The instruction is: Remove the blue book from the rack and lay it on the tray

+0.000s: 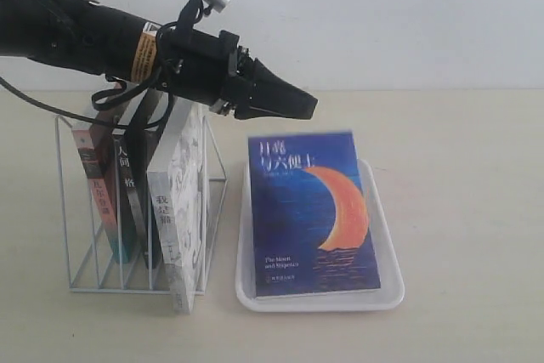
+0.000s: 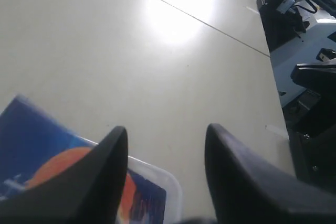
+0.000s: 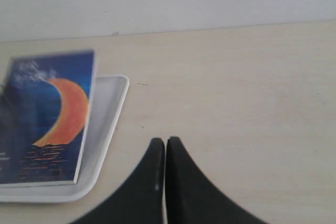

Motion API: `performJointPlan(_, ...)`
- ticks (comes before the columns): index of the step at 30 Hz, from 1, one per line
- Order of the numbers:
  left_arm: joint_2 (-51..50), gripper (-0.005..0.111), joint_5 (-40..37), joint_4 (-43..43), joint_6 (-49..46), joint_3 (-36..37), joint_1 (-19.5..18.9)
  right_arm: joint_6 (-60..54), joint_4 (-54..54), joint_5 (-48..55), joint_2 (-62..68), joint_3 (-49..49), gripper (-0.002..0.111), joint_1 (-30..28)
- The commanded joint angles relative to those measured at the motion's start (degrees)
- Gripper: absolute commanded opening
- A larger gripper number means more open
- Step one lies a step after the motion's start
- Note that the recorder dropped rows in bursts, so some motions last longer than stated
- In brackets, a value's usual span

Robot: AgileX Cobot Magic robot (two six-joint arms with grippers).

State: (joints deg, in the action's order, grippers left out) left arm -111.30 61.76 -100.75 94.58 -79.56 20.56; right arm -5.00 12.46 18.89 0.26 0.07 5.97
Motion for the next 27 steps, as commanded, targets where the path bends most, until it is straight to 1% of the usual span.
performJointPlan(1, 2.70, 0.045, -1.22, 0.81, -1.09, -0.23, 0.19, 0.00, -0.15, -0.35, -0.26, -0.07, 0.000, -0.19)
performJointPlan(8, 6.80, 0.045, -0.54, 0.81, -0.71, -0.50, 0.19, 0.00, -0.15, -0.35, -0.26, -0.07, 0.000, -0.19)
performJointPlan(11, 8.96, 0.045, 0.93, 0.81, -0.44, -0.50, 0.19, 0.00, -0.15, -0.35, -0.26, -0.07, 0.000, -0.19)
performJointPlan(13, 10.46, 0.042, 2.13, 0.81, -0.32, -0.50, 0.07, 0.00, -0.15, -0.35, -0.26, -0.07, 0.000, -0.19)
performJointPlan(15, 11.70, 0.037, 3.23, 0.81, 1.28, -0.50, -0.02, 0.00, -0.15, -0.35, -0.26, -0.07, 0.000, -0.19)
performJointPlan(16, 12.16, 0.031, 4.22, 0.81, 1.96, -0.50, -0.02, 0.00, -0.15, -0.35, -0.26, -0.07, 0.000, -0.19)
performJointPlan(18, 13.02, 0.019, 6.55, 0.81, 2.62, -0.50, -0.04, 0.00, -0.15, -0.35, -0.26, -0.07, 0.000, -0.19)
performJointPlan(20, 13.95, 0.005, 8.06, 0.81, 3.71, -0.38, -0.04, 0.00, -0.15, -0.35, -0.26, -0.07, 0.000, -0.19)
performJointPlan(23, 17.36, 0.005, 7.45, 0.81, 6.54, 2.63, -0.30, 0.00, -0.15, -0.35, -0.26, -0.07, 0.000, -0.19)
performJointPlan(25, 20.12, 0.005, 7.18, 0.81, 6.54, 6.59, -1.09, 0.00, -0.15, -0.35, -0.26, -0.07, 0.000, -0.19)
performJointPlan(26, 22.29, 0.005, 6.70, 0.81, 4.29, 10.10, -1.64, 0.00, -0.15, -0.35, -0.26, -0.07, 0.000, -0.19)
performJointPlan(27, 23.40, 0.005, 6.25, 1.26, 3.90, 11.85, -1.84, 0.00, -0.15, -0.35, -0.26, -0.07, 0.000, -0.19)
